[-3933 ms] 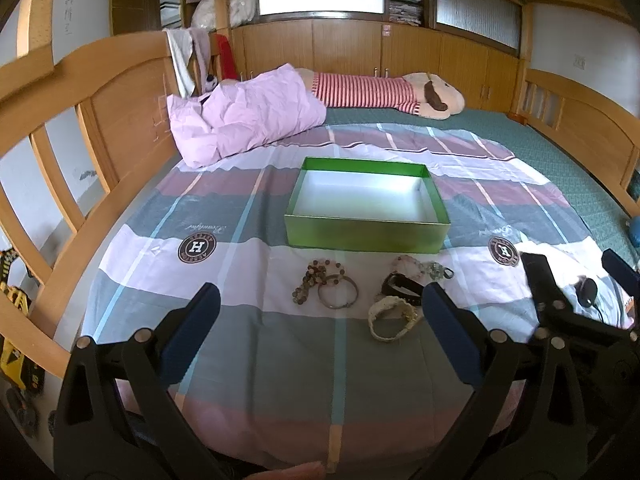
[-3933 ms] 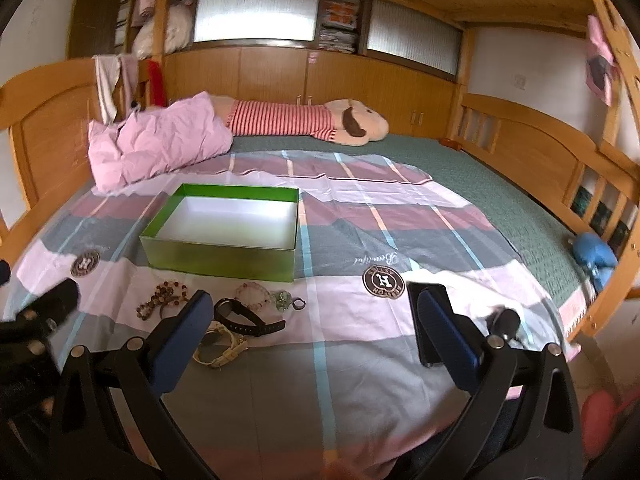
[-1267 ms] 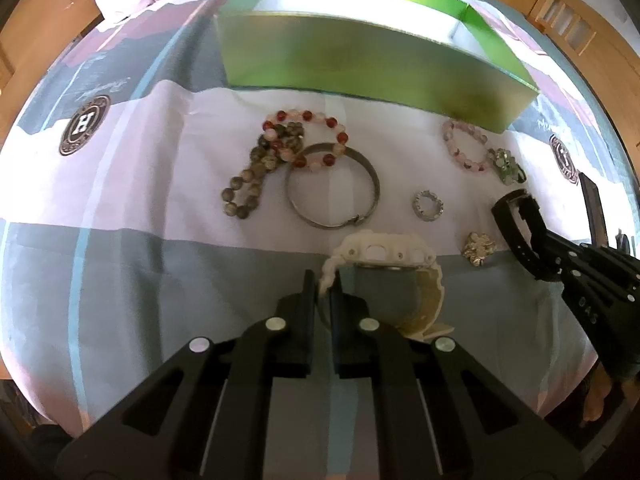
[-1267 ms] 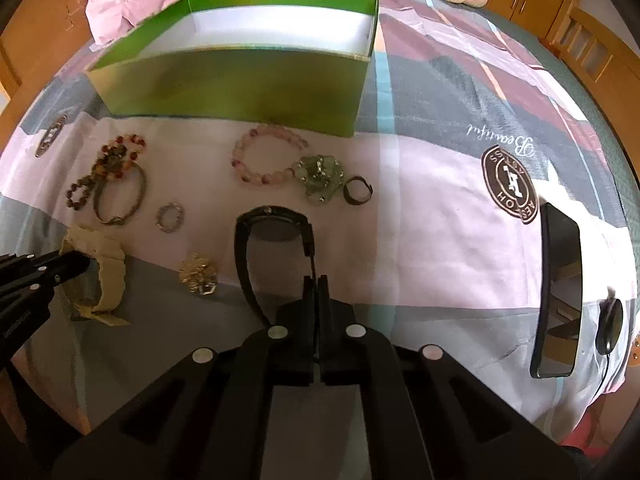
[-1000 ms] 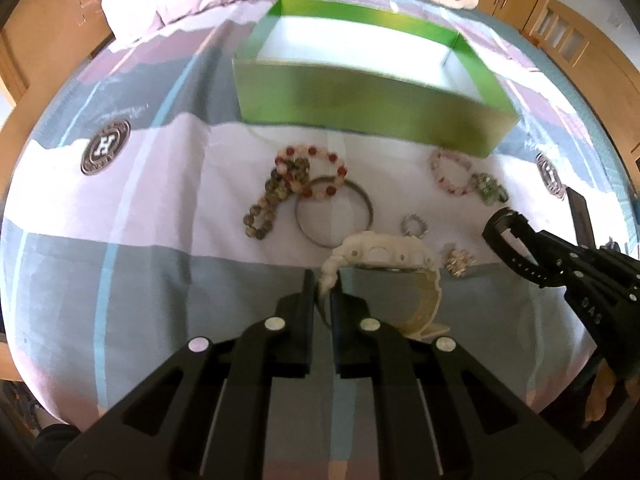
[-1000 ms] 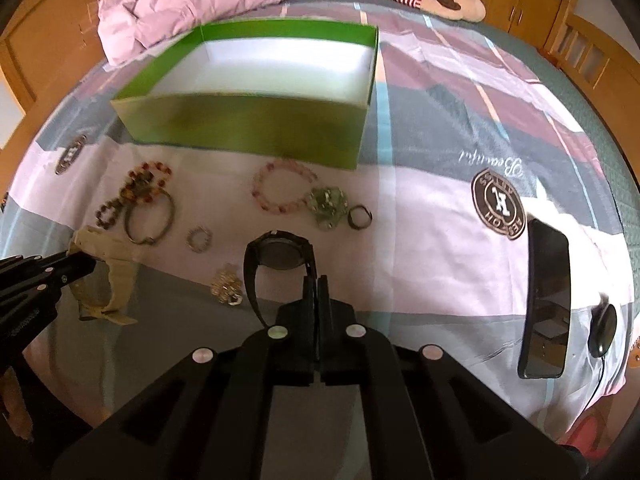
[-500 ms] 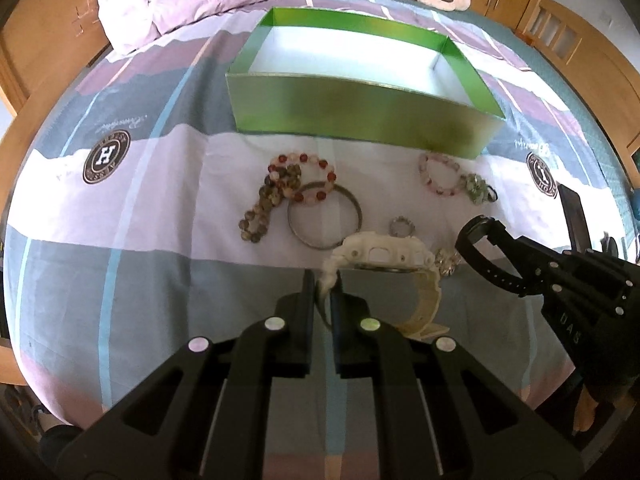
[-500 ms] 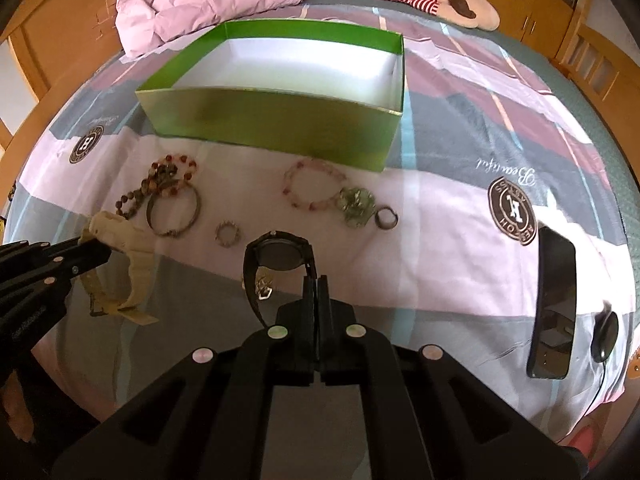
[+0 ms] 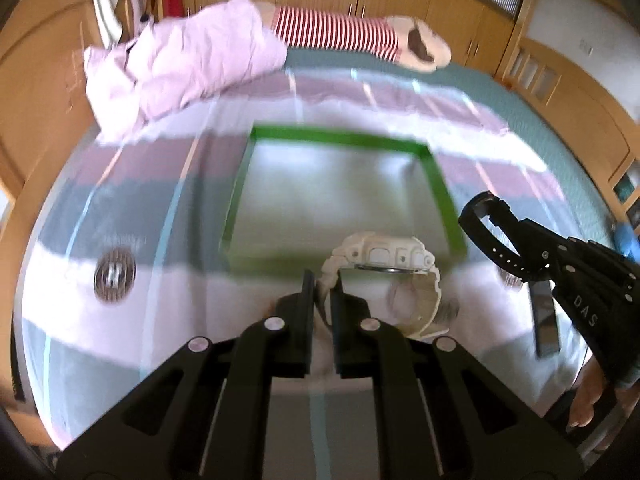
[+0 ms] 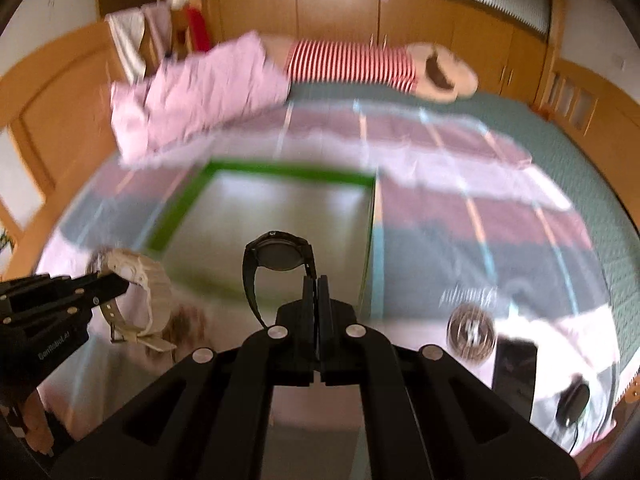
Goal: Organize jewelry
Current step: 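Carry the white watch into the green box with the left tool while the right drops the black watch there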
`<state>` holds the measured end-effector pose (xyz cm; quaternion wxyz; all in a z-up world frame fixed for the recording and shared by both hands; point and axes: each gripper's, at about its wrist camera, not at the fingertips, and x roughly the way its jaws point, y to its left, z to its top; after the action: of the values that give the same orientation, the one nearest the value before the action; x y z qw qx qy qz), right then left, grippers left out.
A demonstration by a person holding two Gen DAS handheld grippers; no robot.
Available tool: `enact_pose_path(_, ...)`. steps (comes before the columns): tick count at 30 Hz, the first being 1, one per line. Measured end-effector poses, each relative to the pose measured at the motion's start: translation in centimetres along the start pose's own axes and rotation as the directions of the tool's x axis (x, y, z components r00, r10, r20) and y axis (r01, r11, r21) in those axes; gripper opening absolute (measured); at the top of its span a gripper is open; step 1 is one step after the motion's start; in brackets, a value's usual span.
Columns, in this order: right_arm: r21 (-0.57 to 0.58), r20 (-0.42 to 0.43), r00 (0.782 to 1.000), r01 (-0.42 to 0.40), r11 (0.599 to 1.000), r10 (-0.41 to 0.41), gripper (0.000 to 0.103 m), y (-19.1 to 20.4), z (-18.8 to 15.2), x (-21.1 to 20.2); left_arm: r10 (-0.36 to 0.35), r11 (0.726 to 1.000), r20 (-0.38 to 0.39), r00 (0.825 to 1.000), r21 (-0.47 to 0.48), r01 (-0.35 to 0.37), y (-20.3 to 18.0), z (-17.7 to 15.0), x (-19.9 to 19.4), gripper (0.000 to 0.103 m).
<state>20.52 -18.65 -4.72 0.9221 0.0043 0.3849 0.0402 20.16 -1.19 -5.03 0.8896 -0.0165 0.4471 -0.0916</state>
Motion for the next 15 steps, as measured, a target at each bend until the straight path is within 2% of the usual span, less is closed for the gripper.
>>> enact_pose_path(3, 0.028, 0.017, 1.000, -0.023, 0.999, 0.022, 0.002, -0.6, 2.3, 2.1, -0.010, 1.000, 0.021, 1.000, -0.004, 0.010, 0.0, 3.4, 1.5, 0.008)
enact_pose_path(6, 0.007, 0.006, 1.000, -0.005, 1.000, 0.005, 0.002, -0.4, 3.0, 5.5, -0.015, 0.999, -0.012, 1.000, -0.031, 0.015, 0.6, 5.8, 5.2, 0.008)
enact_pose_path(11, 0.002, -0.106, 0.994, 0.018, 1.000, -0.018, 0.002, -0.2, 1.6, 12.1, 0.017, 0.998, -0.111, 0.994, -0.054, -0.023, 1.4, 6.6, 12.0, 0.008)
enact_pose_path(15, 0.015, -0.153, 0.988, 0.023, 1.000, -0.020, 0.002, -0.2, 1.0, 14.9, 0.019, 0.997, -0.167, 0.986, -0.067, -0.030, 1.9, 6.0, 15.5, 0.008)
